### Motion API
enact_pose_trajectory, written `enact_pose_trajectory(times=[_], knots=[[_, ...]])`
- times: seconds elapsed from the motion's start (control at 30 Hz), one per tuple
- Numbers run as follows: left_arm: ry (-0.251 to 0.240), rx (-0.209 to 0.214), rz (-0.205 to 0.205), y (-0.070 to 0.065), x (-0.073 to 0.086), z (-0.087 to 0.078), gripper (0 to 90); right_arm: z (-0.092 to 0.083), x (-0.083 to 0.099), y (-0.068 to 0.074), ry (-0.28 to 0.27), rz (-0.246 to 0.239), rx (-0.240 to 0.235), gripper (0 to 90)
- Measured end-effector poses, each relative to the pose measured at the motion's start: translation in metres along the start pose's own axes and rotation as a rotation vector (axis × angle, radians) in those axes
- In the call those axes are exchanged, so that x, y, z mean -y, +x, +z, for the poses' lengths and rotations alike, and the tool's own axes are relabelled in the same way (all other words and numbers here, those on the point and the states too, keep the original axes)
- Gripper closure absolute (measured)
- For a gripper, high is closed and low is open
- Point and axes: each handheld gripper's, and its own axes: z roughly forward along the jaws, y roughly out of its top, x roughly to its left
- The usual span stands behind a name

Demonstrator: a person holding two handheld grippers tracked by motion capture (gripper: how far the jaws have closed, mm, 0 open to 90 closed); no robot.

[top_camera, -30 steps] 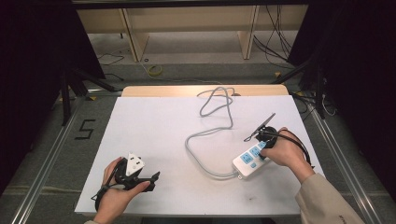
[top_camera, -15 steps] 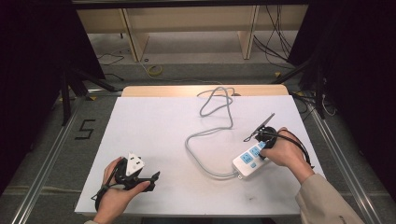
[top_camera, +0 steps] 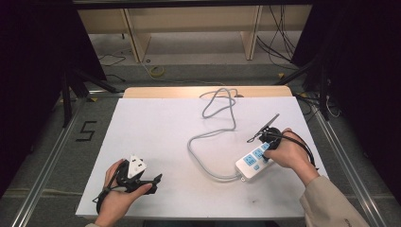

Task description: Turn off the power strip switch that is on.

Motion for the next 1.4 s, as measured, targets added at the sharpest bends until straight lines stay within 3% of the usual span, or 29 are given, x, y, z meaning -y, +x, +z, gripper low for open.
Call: enact_pose_trajectory(times=[1.0, 1.2, 1.4], knots=[[-0.002, -0.001, -0.002, 0.0002, 0.0000, -0.0002, 15.7, -0.0060, 0.0008, 0.0006, -0.034, -0.002, 0.008, 90.0], [-0.004, -0.002, -0.001, 0.0002, 0.0001, -0.0003, 15.7, -0.0072, 0.0030, -0.0010, -0.055, 0.001, 0.006, 90.0], [-0.004, -0.003, -0.001, 0.0002, 0.0001, -0.0003, 15.7, -0.0082, 0.0091, -0.0046, -0.111, 0.005, -0.005, 90.0]])
